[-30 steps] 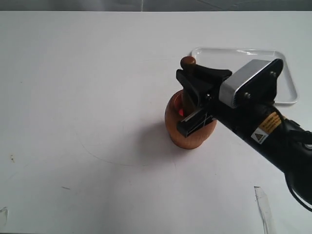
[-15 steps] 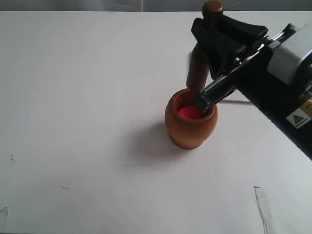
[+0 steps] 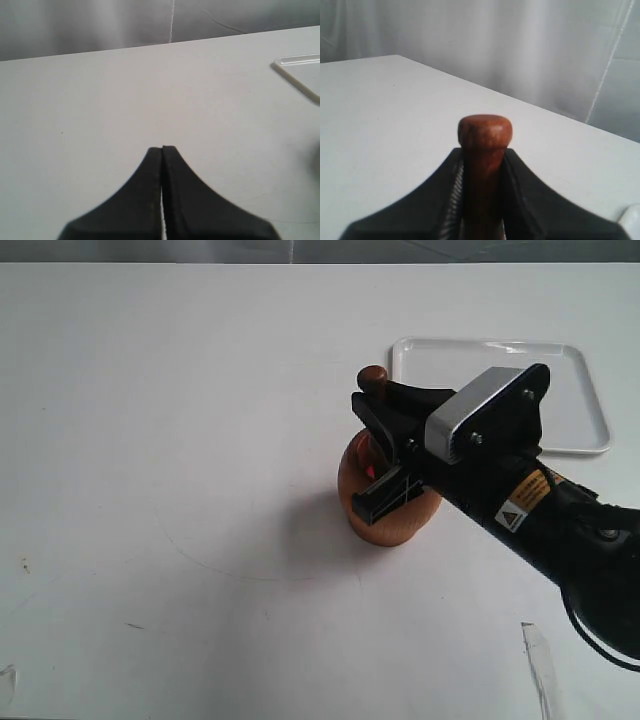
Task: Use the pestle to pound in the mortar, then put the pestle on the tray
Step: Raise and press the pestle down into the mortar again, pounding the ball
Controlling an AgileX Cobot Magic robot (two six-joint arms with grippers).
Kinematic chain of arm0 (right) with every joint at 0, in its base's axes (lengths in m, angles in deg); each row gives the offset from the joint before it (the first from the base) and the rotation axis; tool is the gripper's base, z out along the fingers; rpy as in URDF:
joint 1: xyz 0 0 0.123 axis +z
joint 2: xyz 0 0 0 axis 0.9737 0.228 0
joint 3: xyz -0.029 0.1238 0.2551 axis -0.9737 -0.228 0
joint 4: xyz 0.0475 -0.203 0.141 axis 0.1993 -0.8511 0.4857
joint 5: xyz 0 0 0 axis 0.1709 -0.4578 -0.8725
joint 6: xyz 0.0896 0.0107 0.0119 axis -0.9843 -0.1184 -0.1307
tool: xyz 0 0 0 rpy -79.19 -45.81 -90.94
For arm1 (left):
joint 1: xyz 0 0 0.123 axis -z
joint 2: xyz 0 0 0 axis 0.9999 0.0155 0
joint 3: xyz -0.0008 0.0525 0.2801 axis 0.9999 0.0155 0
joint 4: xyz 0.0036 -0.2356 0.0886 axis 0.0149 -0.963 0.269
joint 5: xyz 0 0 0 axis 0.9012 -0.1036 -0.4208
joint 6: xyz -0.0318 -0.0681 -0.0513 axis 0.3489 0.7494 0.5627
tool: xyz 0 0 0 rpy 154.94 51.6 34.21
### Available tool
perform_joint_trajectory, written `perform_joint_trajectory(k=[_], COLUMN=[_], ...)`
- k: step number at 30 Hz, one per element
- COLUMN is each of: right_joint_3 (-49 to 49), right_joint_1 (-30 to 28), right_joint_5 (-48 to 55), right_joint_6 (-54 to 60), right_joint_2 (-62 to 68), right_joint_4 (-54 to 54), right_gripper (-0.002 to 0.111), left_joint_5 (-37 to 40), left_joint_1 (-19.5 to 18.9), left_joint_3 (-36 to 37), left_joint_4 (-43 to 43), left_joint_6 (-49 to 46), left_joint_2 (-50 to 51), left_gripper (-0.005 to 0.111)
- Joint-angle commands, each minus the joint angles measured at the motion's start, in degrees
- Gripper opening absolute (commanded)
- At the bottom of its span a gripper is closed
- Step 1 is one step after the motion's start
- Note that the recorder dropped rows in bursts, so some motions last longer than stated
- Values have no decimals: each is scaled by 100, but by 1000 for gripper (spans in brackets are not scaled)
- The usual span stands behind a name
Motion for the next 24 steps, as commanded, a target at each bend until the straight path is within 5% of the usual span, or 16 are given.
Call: perform_joint_trajectory(k=[1,24], right_joint_3=[-2,2], right_joint_1=[-45,-45], right_joint_5=[-103,223], right_joint_6=[37,40], right_joint_2=[198,-2408], right_joint_4=[-43,-82], right_gripper=[0,0], left_joint_5=[-17,-17], left_joint_1=[44,44], left_joint_3=[3,3], left_joint_4=[-42,-42], left_joint_6=[47,47], left_joint_2=[-7,-7], left_gripper=[0,0])
